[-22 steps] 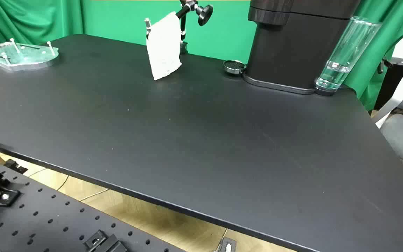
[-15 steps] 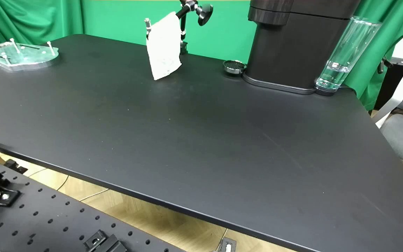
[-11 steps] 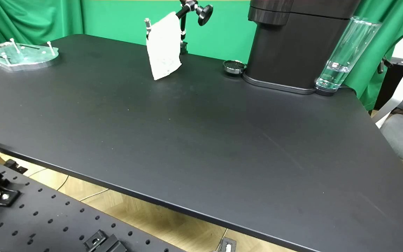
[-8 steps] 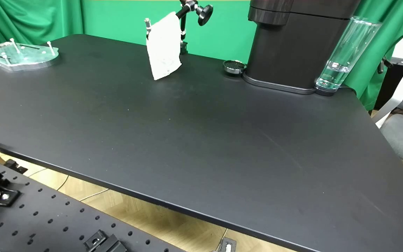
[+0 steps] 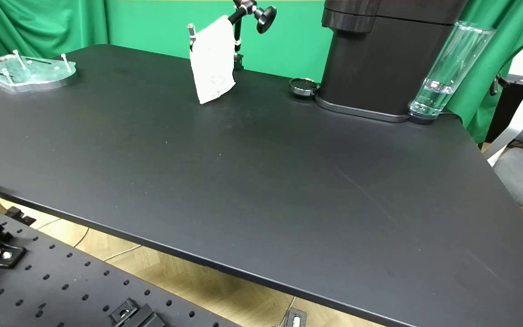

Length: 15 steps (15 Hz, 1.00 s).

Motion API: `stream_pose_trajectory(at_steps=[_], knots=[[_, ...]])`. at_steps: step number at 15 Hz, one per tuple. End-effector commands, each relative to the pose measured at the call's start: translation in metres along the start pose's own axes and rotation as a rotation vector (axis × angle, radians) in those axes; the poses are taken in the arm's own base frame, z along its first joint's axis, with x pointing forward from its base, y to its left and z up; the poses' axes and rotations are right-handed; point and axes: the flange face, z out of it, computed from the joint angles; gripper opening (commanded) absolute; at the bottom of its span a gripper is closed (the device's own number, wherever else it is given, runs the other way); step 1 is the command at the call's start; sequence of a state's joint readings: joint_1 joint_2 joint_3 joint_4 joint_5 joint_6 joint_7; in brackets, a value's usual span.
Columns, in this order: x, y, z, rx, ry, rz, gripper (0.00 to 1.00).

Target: Place the cloth on the table

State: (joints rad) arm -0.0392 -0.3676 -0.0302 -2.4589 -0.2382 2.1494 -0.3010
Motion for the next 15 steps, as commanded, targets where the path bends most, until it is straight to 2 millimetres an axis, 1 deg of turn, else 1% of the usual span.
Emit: stream_pose_trajectory(at_steps=[1, 3, 5, 6, 8, 10, 11, 13, 15], knots=[[0.052, 0.005, 0.024, 0.004, 0.036, -0.203, 1.00], [0.075, -0.002, 0.036, 0.004, 0.055, -0.324, 1.00], [0.093, -0.013, 0.042, 0.003, 0.061, -0.447, 1.00], [0.073, -0.011, 0.044, 0.001, 0.053, -0.362, 1.00], [0.087, -0.017, 0.050, 0.005, 0.051, -0.423, 1.00], [0.091, -0.018, 0.050, 0.004, 0.052, -0.439, 1.00], [0.091, -0.021, 0.053, 0.008, 0.049, -0.497, 1.00], [0.098, -0.029, 0.060, 0.014, 0.070, -0.625, 1.00], [0.111, -0.035, 0.064, -0.013, 0.118, -0.696, 1.00]])
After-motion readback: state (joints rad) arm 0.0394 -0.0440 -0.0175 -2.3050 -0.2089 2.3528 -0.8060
